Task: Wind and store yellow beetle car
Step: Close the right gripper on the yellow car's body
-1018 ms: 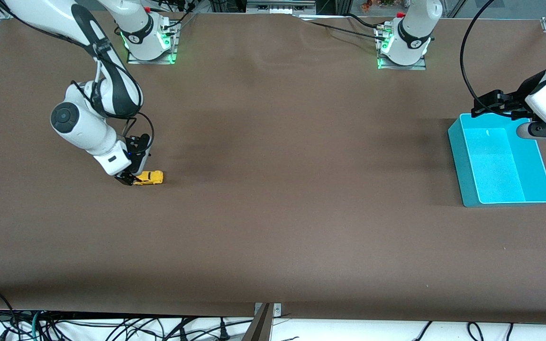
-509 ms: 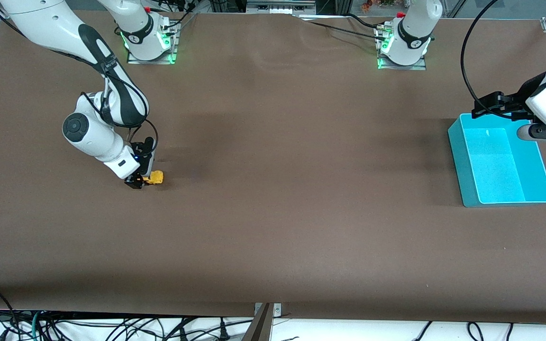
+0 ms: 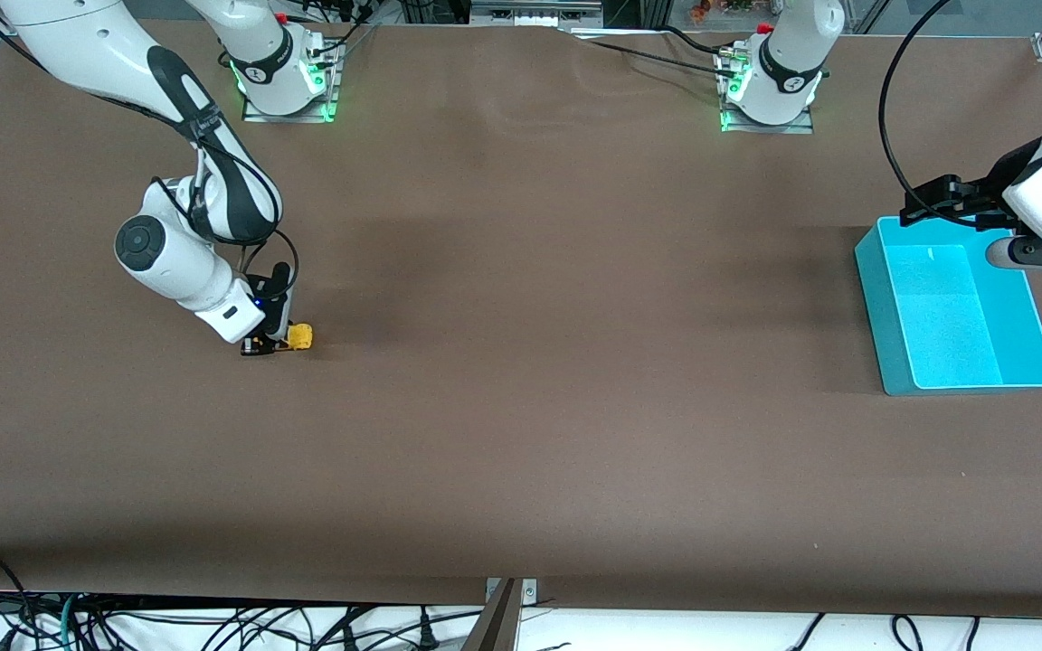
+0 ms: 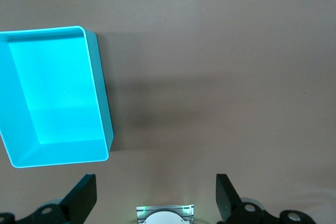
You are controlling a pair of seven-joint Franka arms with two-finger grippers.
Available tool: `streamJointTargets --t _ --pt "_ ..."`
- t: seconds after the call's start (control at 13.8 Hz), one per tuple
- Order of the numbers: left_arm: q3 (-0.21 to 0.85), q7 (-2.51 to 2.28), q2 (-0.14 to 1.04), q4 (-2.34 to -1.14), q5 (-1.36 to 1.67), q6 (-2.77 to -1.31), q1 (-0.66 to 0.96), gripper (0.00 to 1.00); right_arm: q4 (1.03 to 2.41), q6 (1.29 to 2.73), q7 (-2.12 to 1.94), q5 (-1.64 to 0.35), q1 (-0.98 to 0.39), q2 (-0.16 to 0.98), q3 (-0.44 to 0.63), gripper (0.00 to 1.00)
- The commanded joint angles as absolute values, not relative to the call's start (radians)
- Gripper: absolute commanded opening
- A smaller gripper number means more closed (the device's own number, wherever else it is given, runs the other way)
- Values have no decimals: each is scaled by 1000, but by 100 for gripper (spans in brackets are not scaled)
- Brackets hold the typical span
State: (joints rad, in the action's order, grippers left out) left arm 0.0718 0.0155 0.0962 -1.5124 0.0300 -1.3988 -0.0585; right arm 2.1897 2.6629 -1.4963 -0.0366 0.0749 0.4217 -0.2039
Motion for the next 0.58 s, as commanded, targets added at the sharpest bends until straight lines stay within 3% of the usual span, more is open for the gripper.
streamJointTargets --t 0.0,0.51 --pt "78 9 103 -1494 11 -1393 -61 100 2198 2663 -1554 -43 83 425 -212 16" --pt "78 9 103 -1494 11 -1393 -60 100 2197 2687 -1591 -48 83 440 -212 16"
